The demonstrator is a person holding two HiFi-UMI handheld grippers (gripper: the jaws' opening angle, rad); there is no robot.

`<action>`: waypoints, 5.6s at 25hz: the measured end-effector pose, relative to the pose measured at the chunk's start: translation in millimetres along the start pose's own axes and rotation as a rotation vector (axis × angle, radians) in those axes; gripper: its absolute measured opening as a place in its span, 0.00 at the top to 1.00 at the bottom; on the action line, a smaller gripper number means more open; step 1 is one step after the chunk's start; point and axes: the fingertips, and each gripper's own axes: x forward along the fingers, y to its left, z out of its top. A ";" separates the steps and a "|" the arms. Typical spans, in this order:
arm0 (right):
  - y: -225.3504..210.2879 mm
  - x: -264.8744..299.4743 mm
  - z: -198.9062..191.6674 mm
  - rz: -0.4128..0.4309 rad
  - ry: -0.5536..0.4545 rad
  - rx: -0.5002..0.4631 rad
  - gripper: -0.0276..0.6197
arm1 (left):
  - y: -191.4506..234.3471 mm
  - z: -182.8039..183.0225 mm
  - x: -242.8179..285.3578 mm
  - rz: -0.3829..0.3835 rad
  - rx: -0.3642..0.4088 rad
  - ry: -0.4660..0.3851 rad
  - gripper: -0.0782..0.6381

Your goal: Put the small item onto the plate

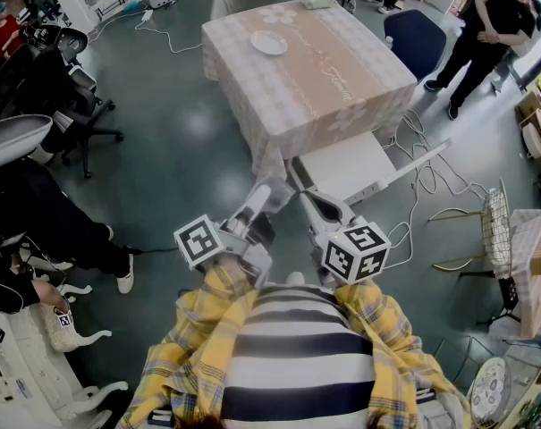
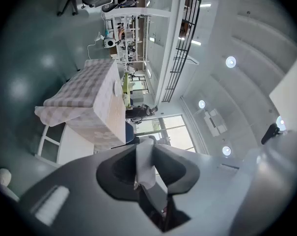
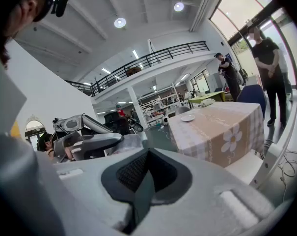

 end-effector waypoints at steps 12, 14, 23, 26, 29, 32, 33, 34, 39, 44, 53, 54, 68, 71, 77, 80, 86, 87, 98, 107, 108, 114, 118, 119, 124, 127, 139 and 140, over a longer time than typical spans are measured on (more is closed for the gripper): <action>-3.9 2.4 -0.1 -0.007 -0.010 0.036 0.96 | 1.4 2.0 2.6 -0.003 -0.013 -0.005 0.78; -3.1 4.8 -2.6 -0.004 0.002 0.038 0.96 | 2.7 2.7 3.1 -0.004 -0.014 -0.005 0.78; -0.7 21.7 -9.9 -0.022 0.030 0.052 0.96 | 13.9 18.5 -2.2 0.017 -0.032 -0.005 0.78; 0.6 33.9 -8.4 -0.035 0.027 0.062 0.96 | 20.3 32.3 -4.4 0.029 -0.032 -0.001 0.78; 5.7 47.3 -6.2 -0.050 0.019 0.057 0.96 | 23.3 47.9 -5.9 0.030 -0.032 0.003 0.78; 10.5 62.3 -6.9 -0.063 0.013 0.054 0.96 | 26.7 63.0 -5.9 0.025 -0.020 0.019 0.78; 11.4 67.3 -7.5 -0.065 0.013 0.056 0.96 | 28.6 67.2 -5.4 0.024 -0.015 0.025 0.78; 12.1 71.6 -8.2 -0.066 0.014 0.058 0.96 | 30.9 70.5 -4.8 0.025 -0.012 0.033 0.78; 10.1 93.7 -3.5 -0.063 0.025 0.048 0.96 | 41.1 88.7 9.1 0.032 -0.010 0.052 0.78; -6.6 122.1 9.0 -0.060 0.030 0.032 0.96 | 51.4 108.4 35.9 0.026 -0.014 0.057 0.78; -62.7 191.8 55.6 -0.042 0.016 0.033 0.96 | 65.4 166.8 102.1 0.026 0.015 0.011 0.78; -68.9 200.5 60.7 -0.038 0.020 0.032 0.96 | 66.3 173.4 110.6 0.027 0.020 0.007 0.78; -144.4 293.2 120.8 -0.018 0.033 -0.002 0.96 | 93.1 258.6 213.6 0.029 0.060 -0.039 0.78; -156.8 304.6 127.4 -0.039 0.030 0.009 0.96 | 100.4 270.6 228.8 0.034 0.056 -0.027 0.78; -182.1 328.9 137.3 -0.089 0.020 0.034 0.96 | 122.2 301.2 265.3 0.047 0.038 0.012 0.78; -196.8 346.4 146.7 -0.118 0.020 0.050 0.96 | 131.1 319.8 288.0 0.053 0.029 0.033 0.78; -216.2 387.9 167.7 -0.200 0.019 0.055 0.96 | 145.6 361.2 329.4 0.051 0.010 0.112 0.78; -220.3 395.1 170.4 -0.213 0.020 0.055 0.96 | 149.2 367.1 335.1 0.055 0.010 0.127 0.78; -273.8 451.2 182.0 -0.349 0.058 0.044 0.96 | 191.7 396.0 399.2 0.078 0.068 0.356 0.78; -304.4 473.1 181.6 -0.422 0.096 0.034 0.96 | 219.3 393.6 442.6 0.150 0.030 0.479 0.78; -306.8 475.7 180.9 -0.426 0.106 0.029 0.96 | 221.9 392.0 445.3 0.165 0.028 0.493 0.78; -318.2 479.3 180.4 -0.437 0.124 0.031 0.96 | 234.7 386.7 455.7 0.245 0.025 0.547 0.78; -323.9 482.5 181.4 -0.428 0.109 0.066 0.96 | 236.2 381.1 459.9 0.253 0.139 0.667 0.78; -325.5 482.8 181.8 -0.427 0.105 0.072 0.96 | 237.5 379.1 461.2 0.257 0.195 0.710 0.77; -330.3 483.9 180.0 -0.421 0.113 0.074 0.96 | 245.8 376.3 465.7 0.310 0.386 0.859 0.77; -334.4 483.5 180.8 -0.419 0.108 0.084 0.96 | 245.3 366.7 467.7 0.303 0.314 0.929 0.77; -338.6 480.3 177.9 -0.402 0.089 0.123 0.96 | 255.0 362.2 467.7 0.344 0.489 1.020 0.72; -338.6 480.0 178.1 -0.401 0.087 0.121 0.96 | 256.0 364.7 467.7 0.350 0.525 1.017 0.70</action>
